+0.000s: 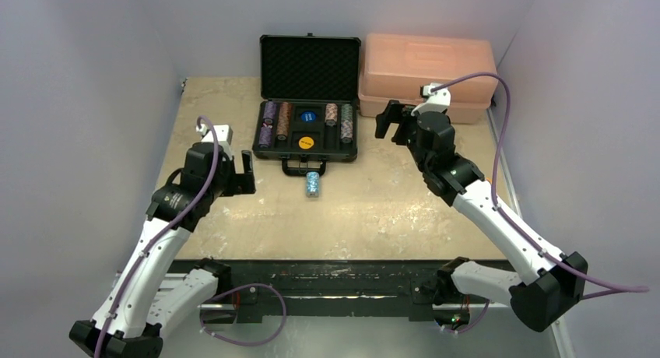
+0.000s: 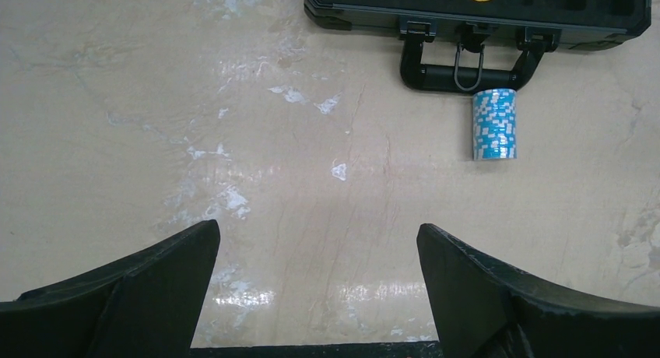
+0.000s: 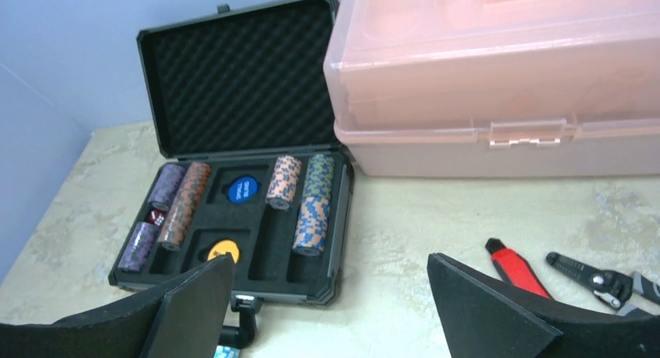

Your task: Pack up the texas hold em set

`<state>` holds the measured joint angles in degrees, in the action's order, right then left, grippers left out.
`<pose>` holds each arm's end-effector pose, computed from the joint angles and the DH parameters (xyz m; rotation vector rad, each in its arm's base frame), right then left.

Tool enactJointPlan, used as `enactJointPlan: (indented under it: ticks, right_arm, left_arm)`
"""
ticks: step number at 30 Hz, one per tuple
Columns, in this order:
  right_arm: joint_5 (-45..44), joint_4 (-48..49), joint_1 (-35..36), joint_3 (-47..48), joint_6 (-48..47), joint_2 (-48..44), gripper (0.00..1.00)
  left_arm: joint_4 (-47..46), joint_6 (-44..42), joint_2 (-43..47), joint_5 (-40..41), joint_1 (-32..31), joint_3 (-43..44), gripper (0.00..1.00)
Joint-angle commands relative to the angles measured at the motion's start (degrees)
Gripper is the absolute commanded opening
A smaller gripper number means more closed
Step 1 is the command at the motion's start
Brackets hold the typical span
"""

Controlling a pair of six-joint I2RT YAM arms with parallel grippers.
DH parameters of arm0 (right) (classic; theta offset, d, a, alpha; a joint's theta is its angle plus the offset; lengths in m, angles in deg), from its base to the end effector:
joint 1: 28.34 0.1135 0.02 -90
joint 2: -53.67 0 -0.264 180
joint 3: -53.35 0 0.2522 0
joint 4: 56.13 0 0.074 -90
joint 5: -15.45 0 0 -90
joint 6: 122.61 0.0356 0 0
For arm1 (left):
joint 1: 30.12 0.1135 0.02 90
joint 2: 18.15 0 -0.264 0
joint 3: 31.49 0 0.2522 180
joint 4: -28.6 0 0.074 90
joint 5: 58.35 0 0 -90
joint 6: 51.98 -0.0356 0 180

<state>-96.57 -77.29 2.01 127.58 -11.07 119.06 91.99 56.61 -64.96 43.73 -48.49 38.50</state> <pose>0.2344 0.1218 0.3694 0.1396 1.7750 0.3119 0.1487 -0.0415 0.3350 -0.1150 2.2532 -0.1053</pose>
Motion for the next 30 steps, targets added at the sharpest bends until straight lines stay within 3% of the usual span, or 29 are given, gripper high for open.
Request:
enactJointPlan:
  ticks: [1, 7, 13, 20, 24, 30]
  right_arm:
    - [-1.57, 6.43, -0.03, -1.33, -2.56, -2.31, 0.99]
    - [-4.64, 2.07, -0.04, 0.63, -1.9, -2.46, 0.99]
    - [-5.99, 1.86, -0.06, 0.12, -1.76, -4.05, 0.99]
    - [-7.13, 0.96, -0.08, 0.44, -1.68, -4.17, 0.99]
    - [-7.54, 0.73, -0.09, 0.44, -1.68, -4.55, 0.99]
    - [-7.58, 0.63, -0.03, 0.35, -1.63, -4.84, 0.99]
  left_arm:
    - [-3.99, 3.03, -2.5, -0.2, 0.53, 0.04, 1.0]
    - [-3.54, 6.69, -4.69, -2.41, 0.53, 0.92, 1.0]
    - [-5.84, 7.83, -7.81, -16.2, -0.45, -1.13, 1.0]
    - [-8.5, 10.25, -13.12, -12.67, -9.94, -2.66, 1.0]
    - [-10.22, 12.32, -17.81, -10.54, -13.83, -3.1, 0.92]
    - [-14.76, 16.11, -22.12, -7.76, -18.87, -6.03, 0.88]
